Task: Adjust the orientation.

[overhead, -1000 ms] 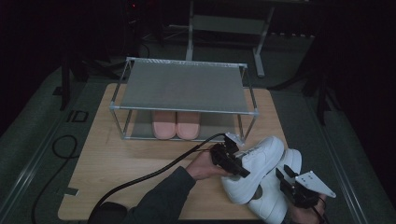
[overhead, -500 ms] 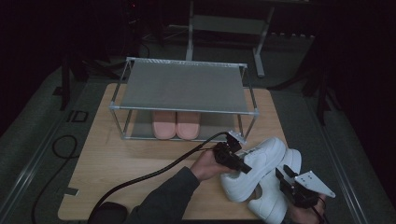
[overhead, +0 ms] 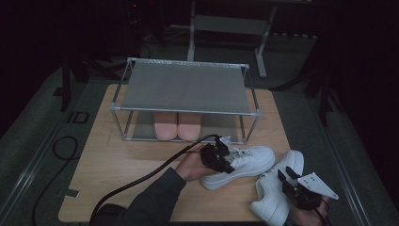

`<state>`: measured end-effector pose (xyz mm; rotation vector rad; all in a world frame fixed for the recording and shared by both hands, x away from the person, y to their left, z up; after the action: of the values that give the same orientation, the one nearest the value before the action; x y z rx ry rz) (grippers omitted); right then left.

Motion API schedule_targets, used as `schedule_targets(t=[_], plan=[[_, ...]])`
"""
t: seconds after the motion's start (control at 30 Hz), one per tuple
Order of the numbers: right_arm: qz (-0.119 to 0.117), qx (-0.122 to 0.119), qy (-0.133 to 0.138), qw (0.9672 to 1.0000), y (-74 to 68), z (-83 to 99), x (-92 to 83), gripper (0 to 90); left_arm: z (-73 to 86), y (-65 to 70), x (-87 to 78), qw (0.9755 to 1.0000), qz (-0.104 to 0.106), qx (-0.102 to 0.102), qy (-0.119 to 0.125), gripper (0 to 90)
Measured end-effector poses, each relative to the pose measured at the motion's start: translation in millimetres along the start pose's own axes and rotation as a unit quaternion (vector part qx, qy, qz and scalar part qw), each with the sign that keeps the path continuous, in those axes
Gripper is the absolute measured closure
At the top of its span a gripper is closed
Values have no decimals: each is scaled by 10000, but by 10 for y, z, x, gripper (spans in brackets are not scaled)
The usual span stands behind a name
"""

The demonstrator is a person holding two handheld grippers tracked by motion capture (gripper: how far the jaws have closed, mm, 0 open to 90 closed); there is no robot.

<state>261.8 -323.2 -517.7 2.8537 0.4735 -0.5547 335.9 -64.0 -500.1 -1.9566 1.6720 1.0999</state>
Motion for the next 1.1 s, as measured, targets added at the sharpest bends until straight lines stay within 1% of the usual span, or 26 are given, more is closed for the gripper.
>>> schedule_targets(t=[0.17,0.27,0.3,0.33,0.4,0.47,0.5,0.53,0.7,0.83,0.93,1.0,1.07,1.1], plan=[[3,17,1,10000,1,0,-3,636,203,-33,-170,9998,-185,-35,-99,826],[2,2,0,10000,0,0,-1,636,355,-64,-292,9995,-250,-183,-68,824],[2,2,0,10000,0,0,-1,636,355,-64,-292,9995,-250,-183,-68,824],[3,4,-1,10000,0,0,-1,636,458,-88,-383,9992,-288,-257,-41,824],[6,10,-1,10000,2,0,-4,636,553,-104,-460,9989,-363,-306,-48,822],[9,6,-8,10000,1,-1,-4,636,658,-112,-531,9983,-467,-337,-53,822],[10,5,-9,10000,1,-1,-4,636,716,-119,-573,9982,-499,-314,-78,821],[11,9,-9,10000,1,-1,-4,636,773,-126,-610,9981,-522,-320,-73,820],[15,-8,-19,10000,-5,-2,-2,636,1033,-166,-782,9970,-603,-487,-65,817],[12,7,-15,10000,-4,-1,-3,636,1211,-172,-890,9956,-702,-620,-58,814],[11,7,-17,10000,-5,-2,-1,636,1295,-183,-963,9945,-768,-706,-13,812],[14,2,-19,10000,-6,-2,0,636,1311,-182,-975,9943,-781,-727,14,803],[18,-5,-20,10000,-6,-3,0,636,1301,-181,-970,9945,-744,-739,46,781],[17,-1,-21,10000,-6,-3,-2,636,1292,-176,-969,9946,-693,-768,92,752]])
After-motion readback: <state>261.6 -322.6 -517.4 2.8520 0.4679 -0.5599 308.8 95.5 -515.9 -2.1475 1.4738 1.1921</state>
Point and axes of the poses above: each handheld gripper's, and its own axes: x roughly forward along the jaws, z roughly out of its underside, y roughly to its right, the point moved 5 cm from there along x, roughly forward along the jaws, and after that the axes turned 2 degrees about y, right-handed, at the moved point
